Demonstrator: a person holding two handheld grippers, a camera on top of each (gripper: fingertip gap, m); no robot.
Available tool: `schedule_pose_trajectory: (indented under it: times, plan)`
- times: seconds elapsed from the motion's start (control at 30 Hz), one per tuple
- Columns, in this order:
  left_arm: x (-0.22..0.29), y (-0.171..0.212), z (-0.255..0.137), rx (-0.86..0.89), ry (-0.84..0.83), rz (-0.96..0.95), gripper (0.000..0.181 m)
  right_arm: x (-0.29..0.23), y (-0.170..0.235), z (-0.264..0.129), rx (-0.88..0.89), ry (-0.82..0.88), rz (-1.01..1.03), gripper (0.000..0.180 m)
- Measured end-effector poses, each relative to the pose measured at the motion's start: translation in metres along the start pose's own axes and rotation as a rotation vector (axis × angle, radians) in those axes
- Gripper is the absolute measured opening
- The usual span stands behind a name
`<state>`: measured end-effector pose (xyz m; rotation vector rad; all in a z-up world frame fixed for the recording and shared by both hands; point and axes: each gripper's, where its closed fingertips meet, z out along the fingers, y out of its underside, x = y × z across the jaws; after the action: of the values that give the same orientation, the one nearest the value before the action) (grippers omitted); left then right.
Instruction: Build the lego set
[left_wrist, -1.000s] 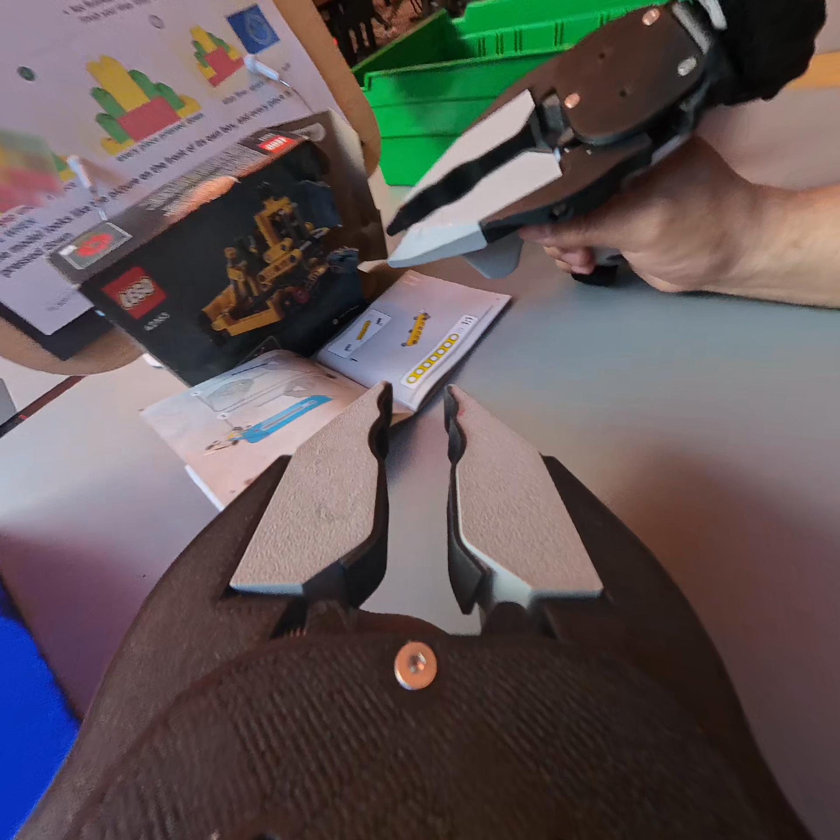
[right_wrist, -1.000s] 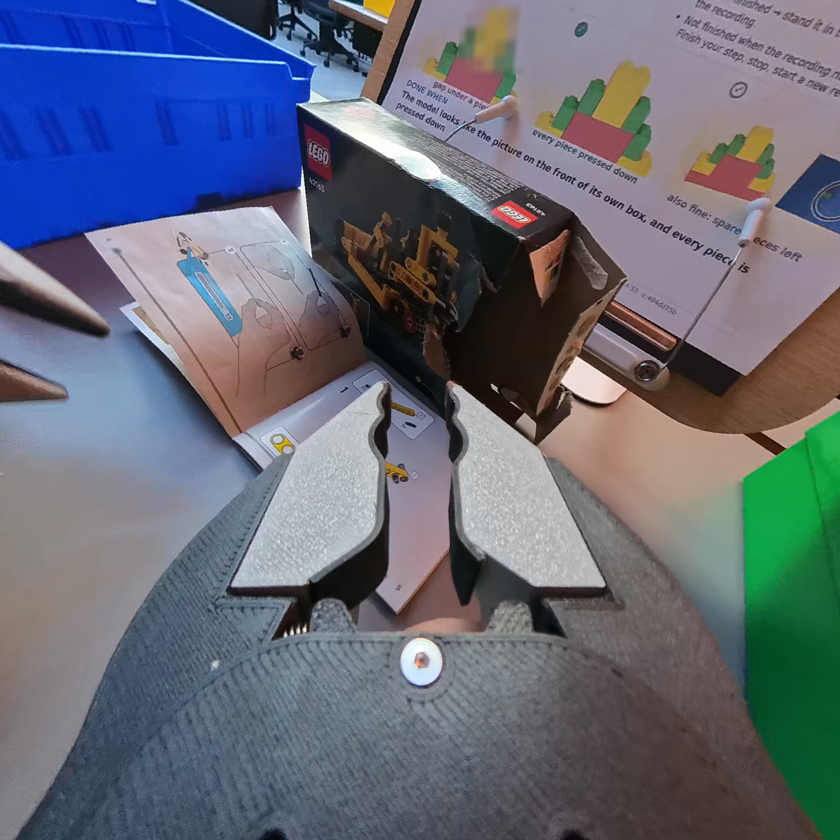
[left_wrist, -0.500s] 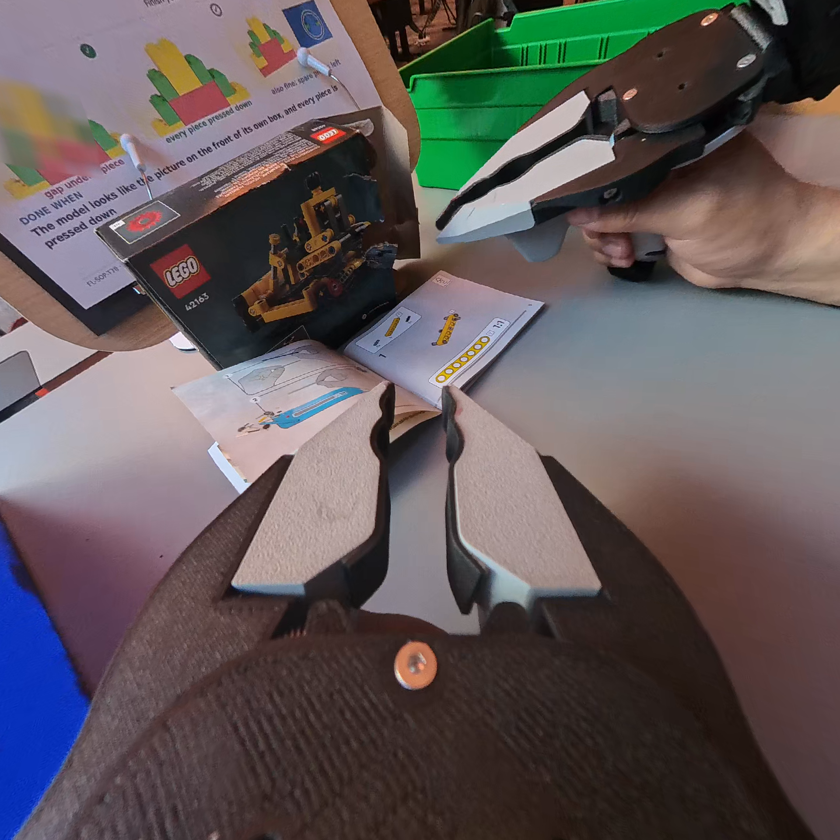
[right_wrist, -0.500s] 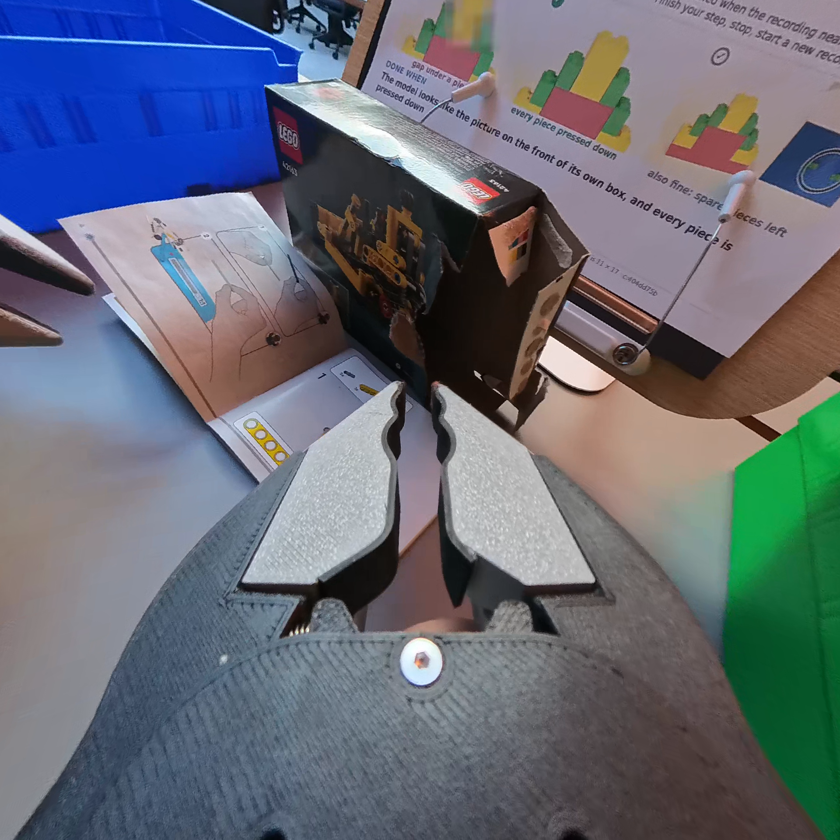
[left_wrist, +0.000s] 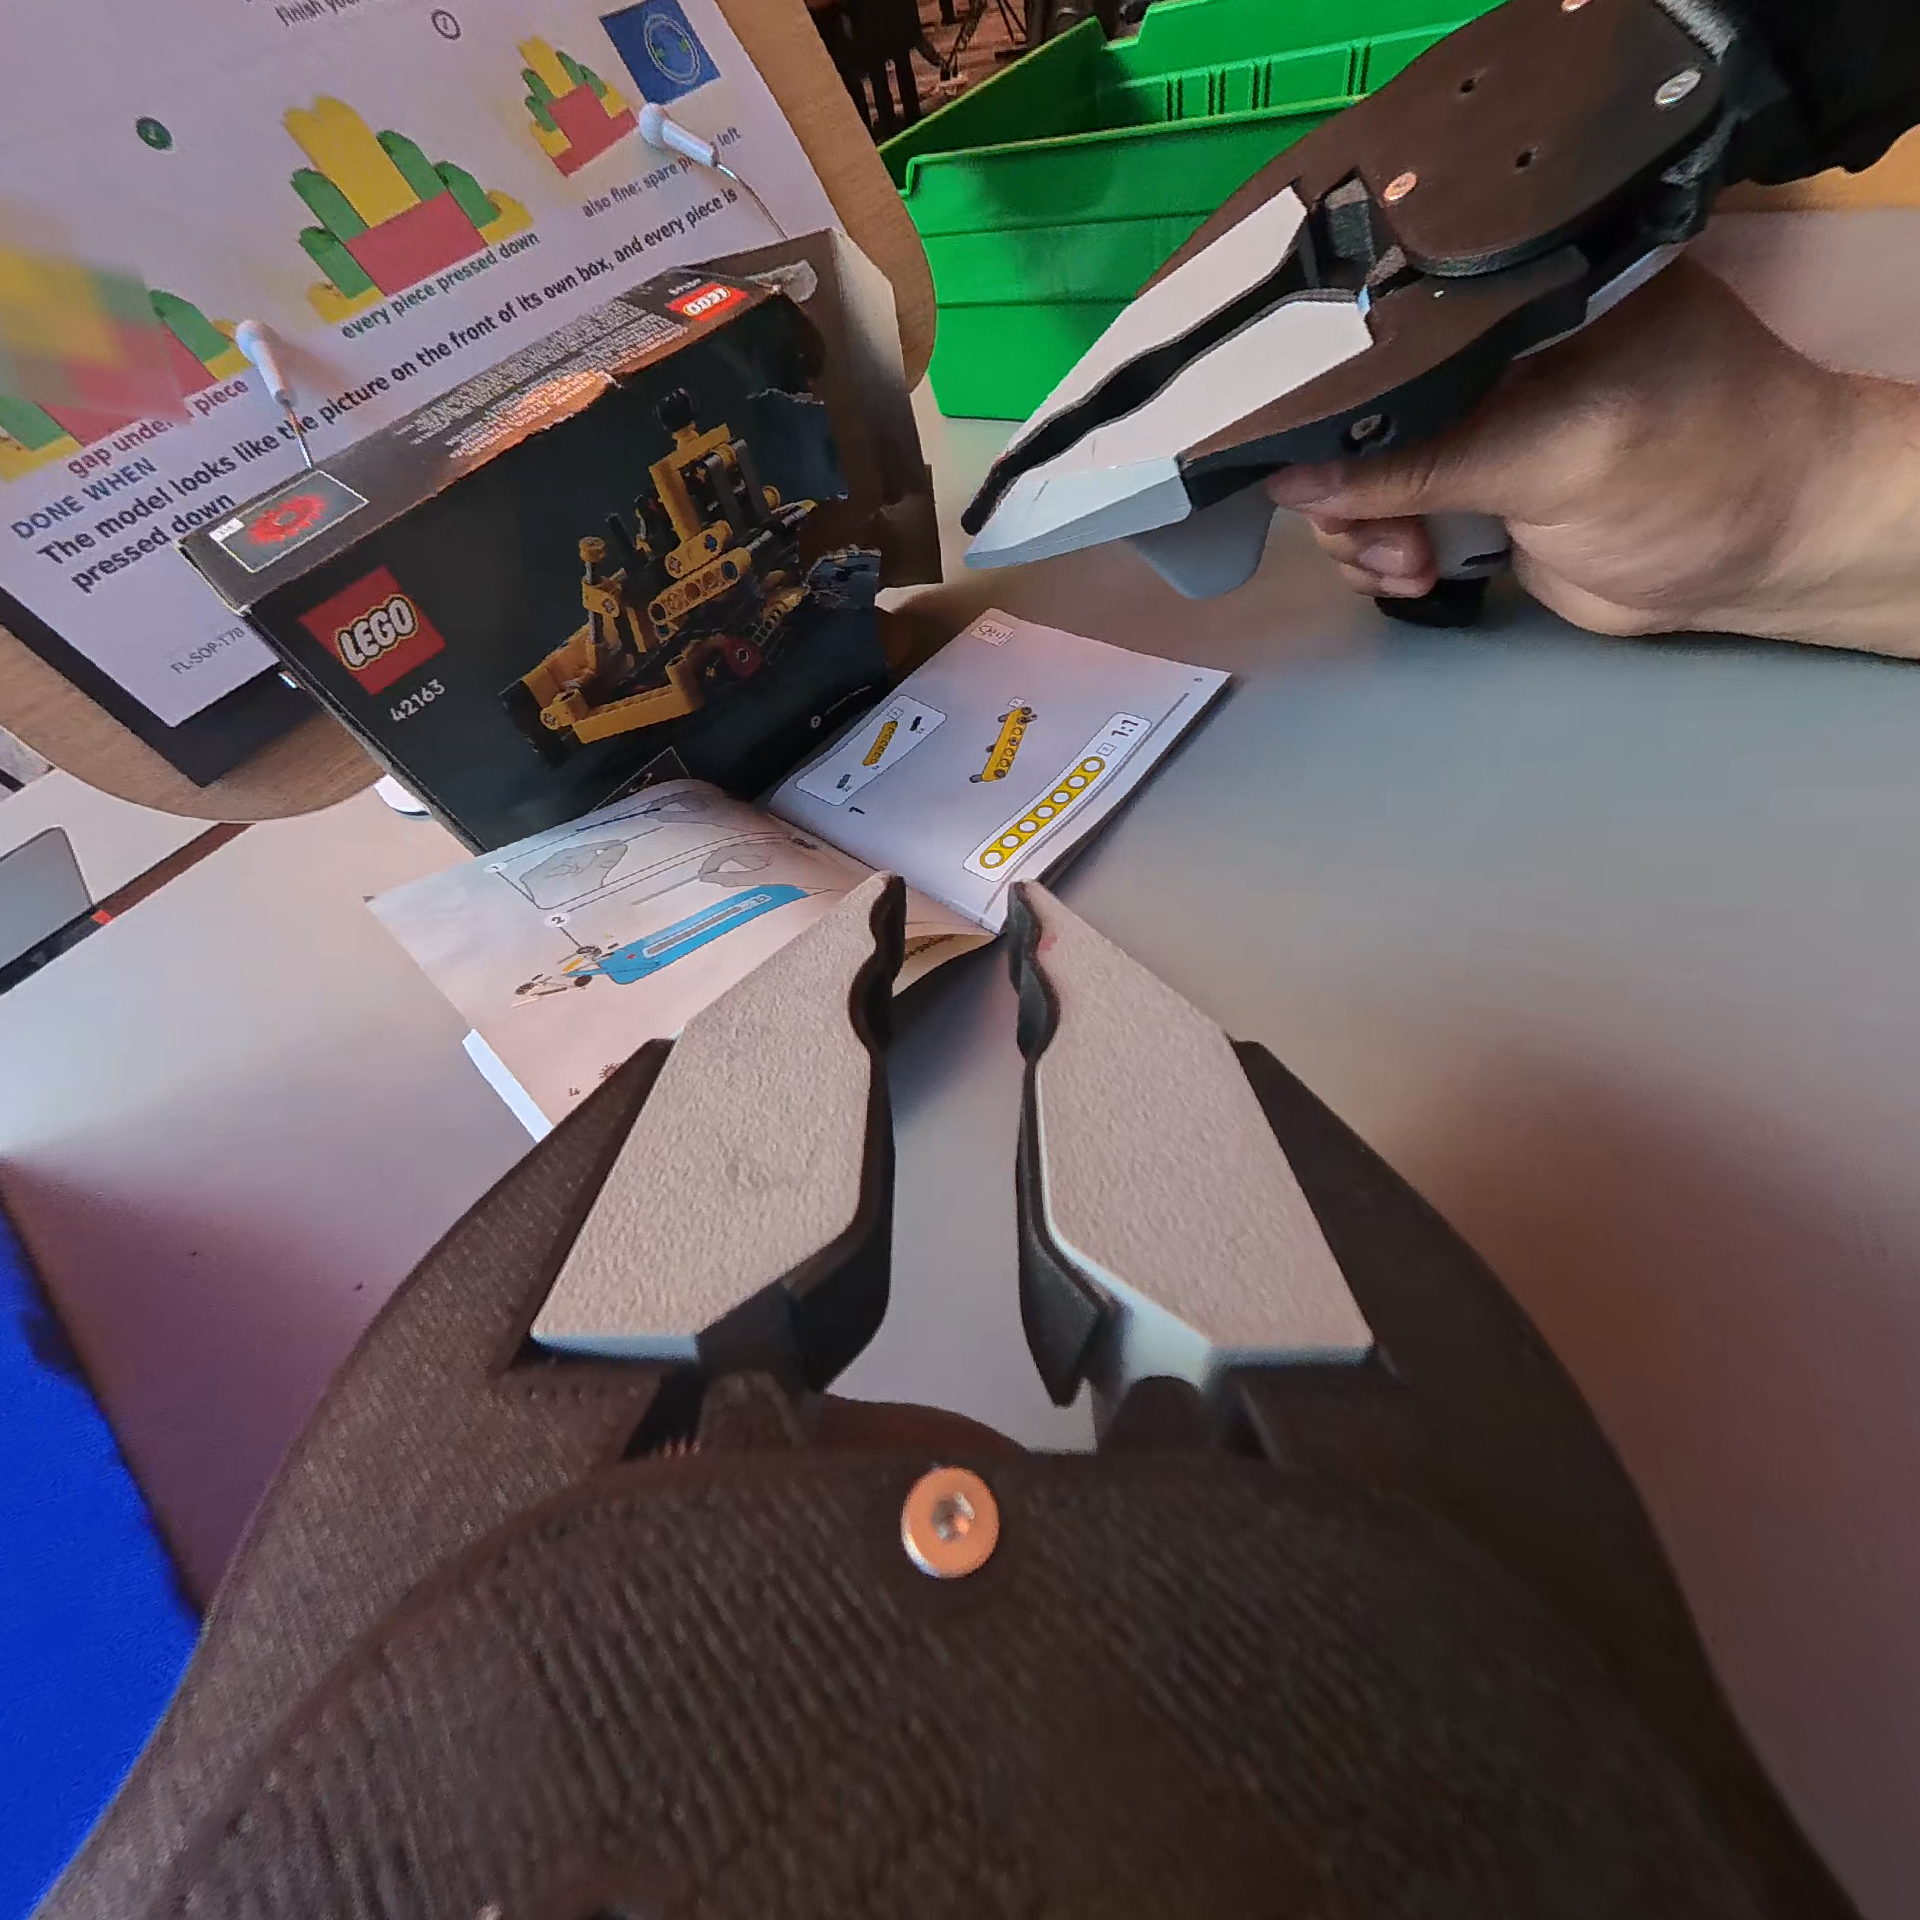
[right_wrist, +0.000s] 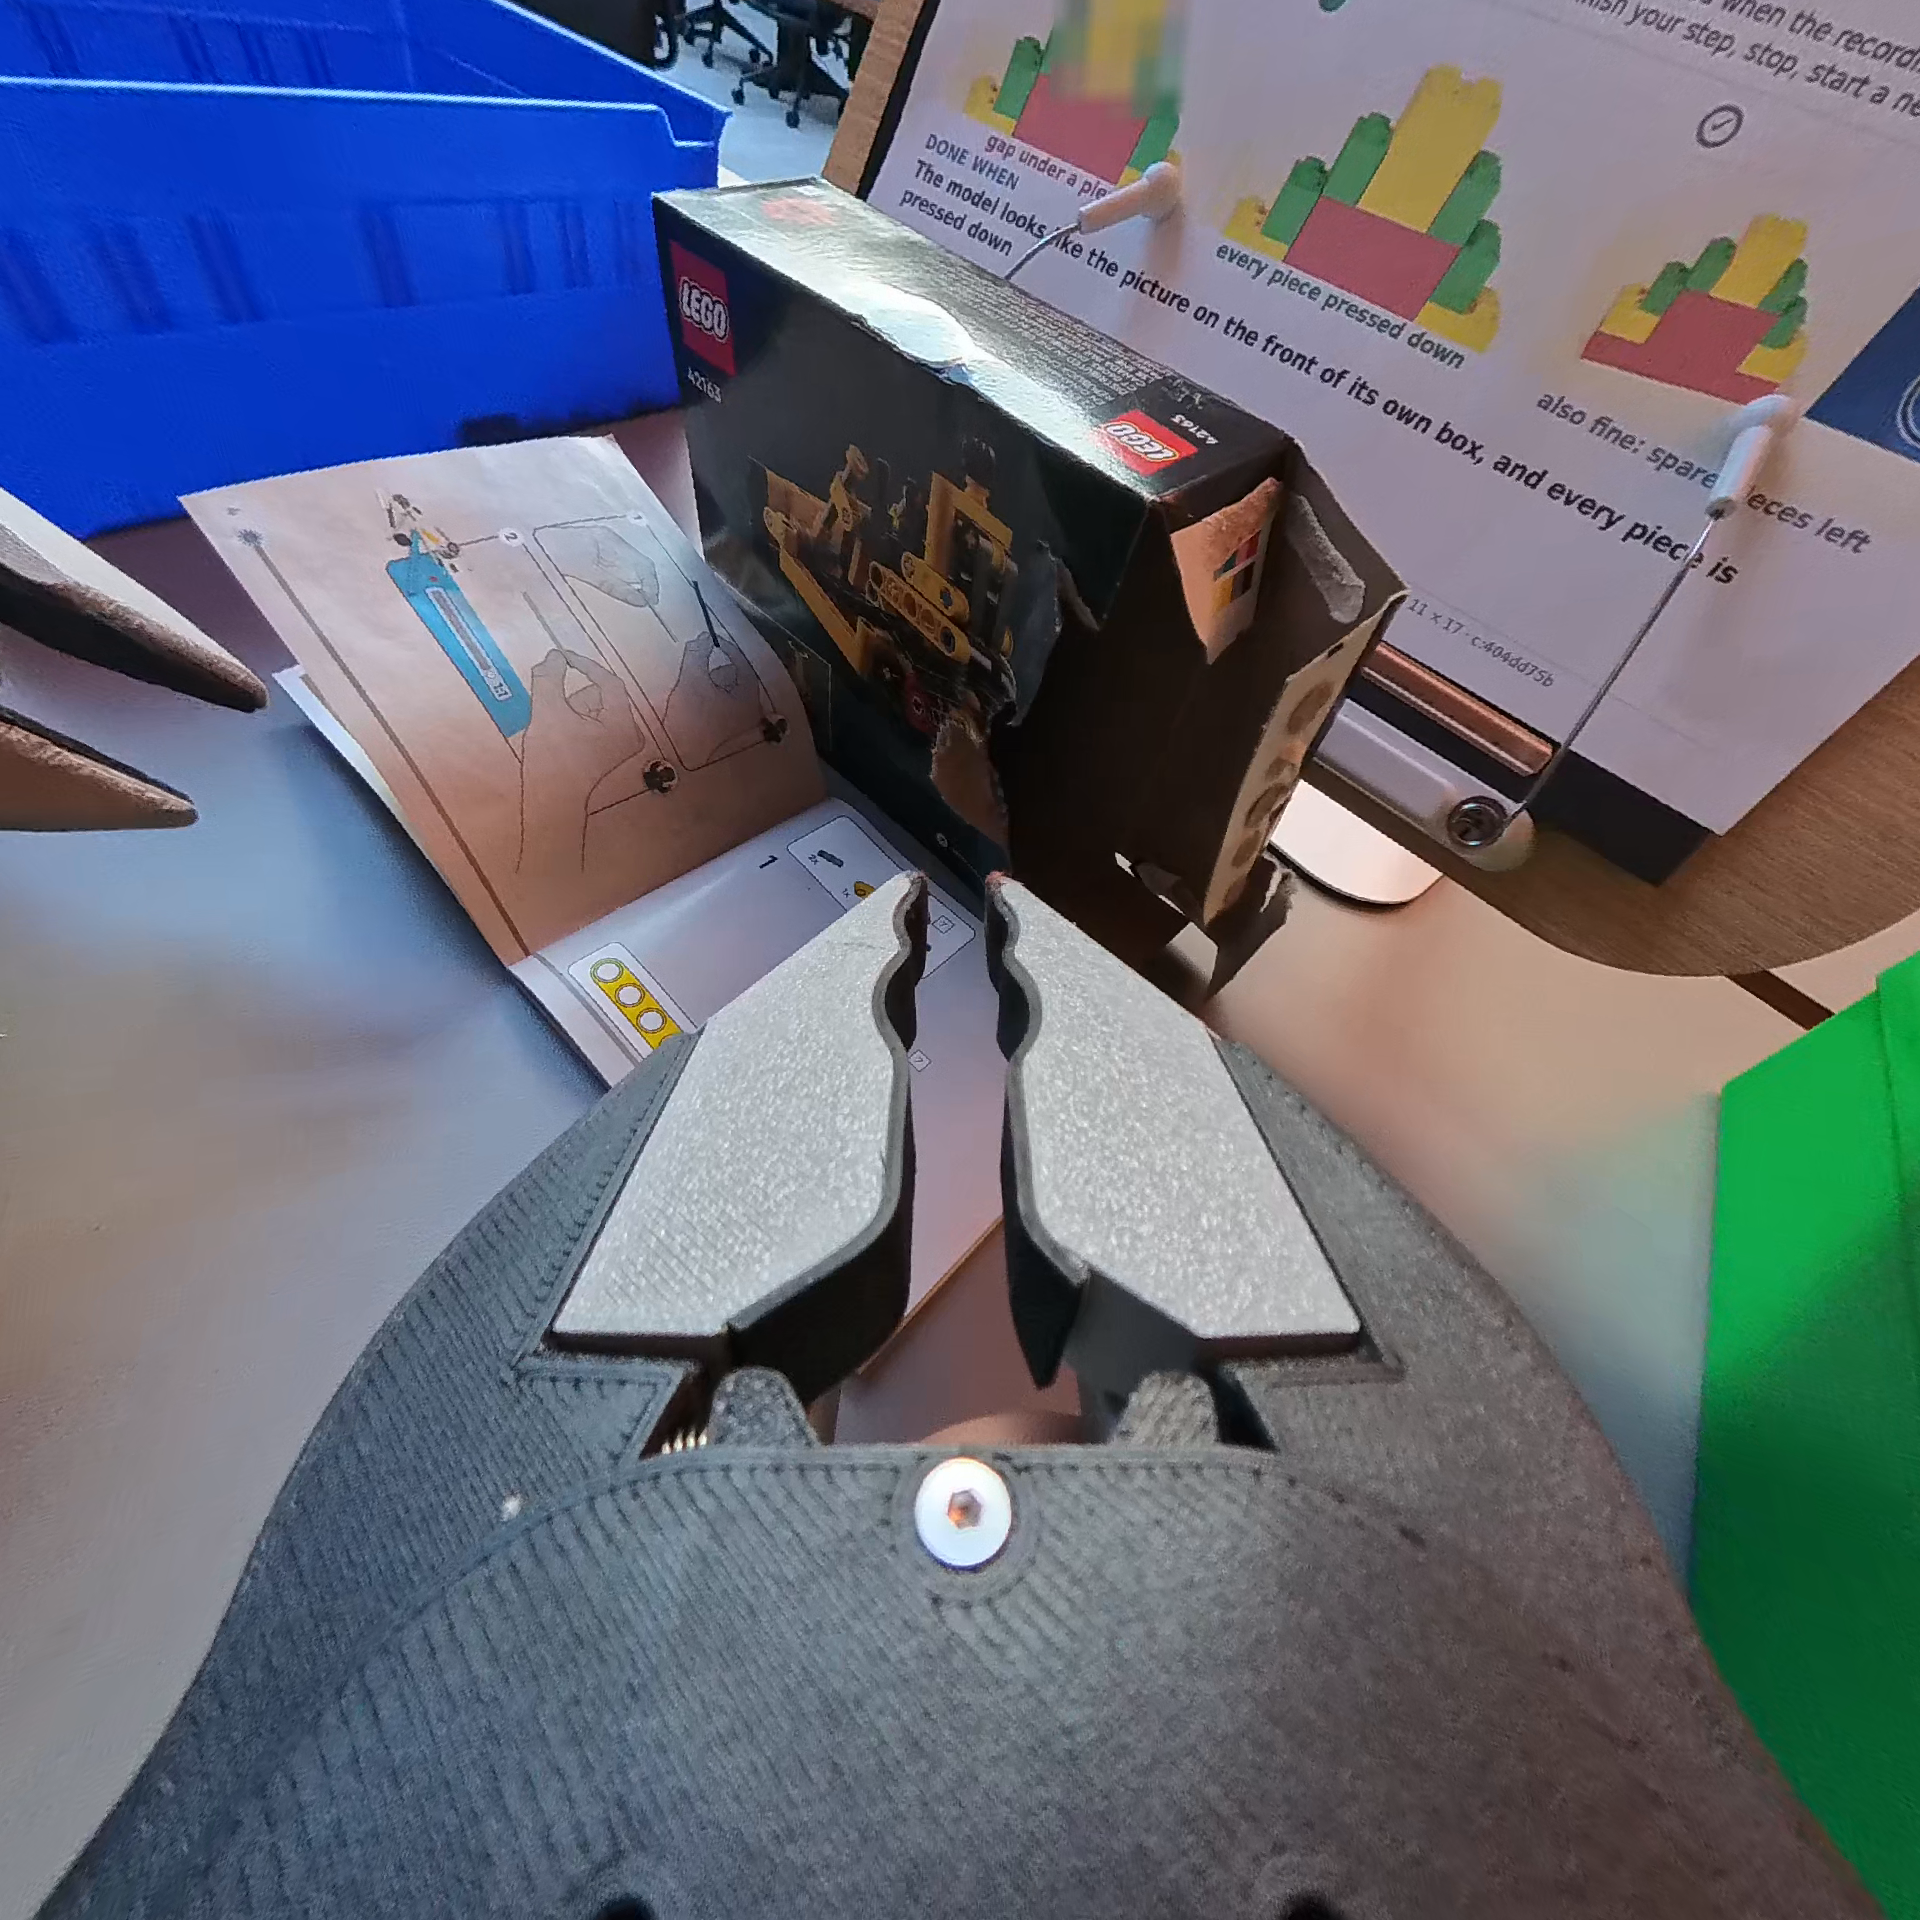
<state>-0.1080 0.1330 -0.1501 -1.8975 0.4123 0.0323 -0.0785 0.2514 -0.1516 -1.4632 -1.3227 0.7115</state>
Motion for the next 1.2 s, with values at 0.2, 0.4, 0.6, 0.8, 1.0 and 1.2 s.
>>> schedule_pose_trajectory:
  times: [0.2,0.4,0.6,0.8,1.0,1.2]
  plan:
    - [0.0009,-0.0006,-0.0003,0.002,0.003,0.001,0.017,0.0,0.0001,0.0001,0.0,-0.002,0.001,0.008]
    - [0.0025,0.0014,0.0011,-0.005,0.01,-0.003,0.017,-0.0004,0.0001,0.0002,-0.001,-0.003,-0.001,0.007]
    - [0.003,0.0008,0.001,-0.003,0.012,-0.005,0.017,-0.0011,0.0004,0.0005,-0.004,-0.005,-0.003,0.007]
    - [0.0037,0.0002,0.001,0.001,0.016,-0.013,0.017,-0.0009,0.0005,0.0005,-0.004,-0.007,0.0,0.007]
    - [0.0035,-0.0001,0.0008,0.002,0.013,-0.008,0.016,-0.0013,0.0007,0.0006,-0.005,-0.007,-0.003,0.007]
    - [0.0042,-0.0002,0.0007,0.002,0.013,-0.001,0.016,-0.0015,0.0007,0.0006,-0.005,-0.007,-0.004,0.007]
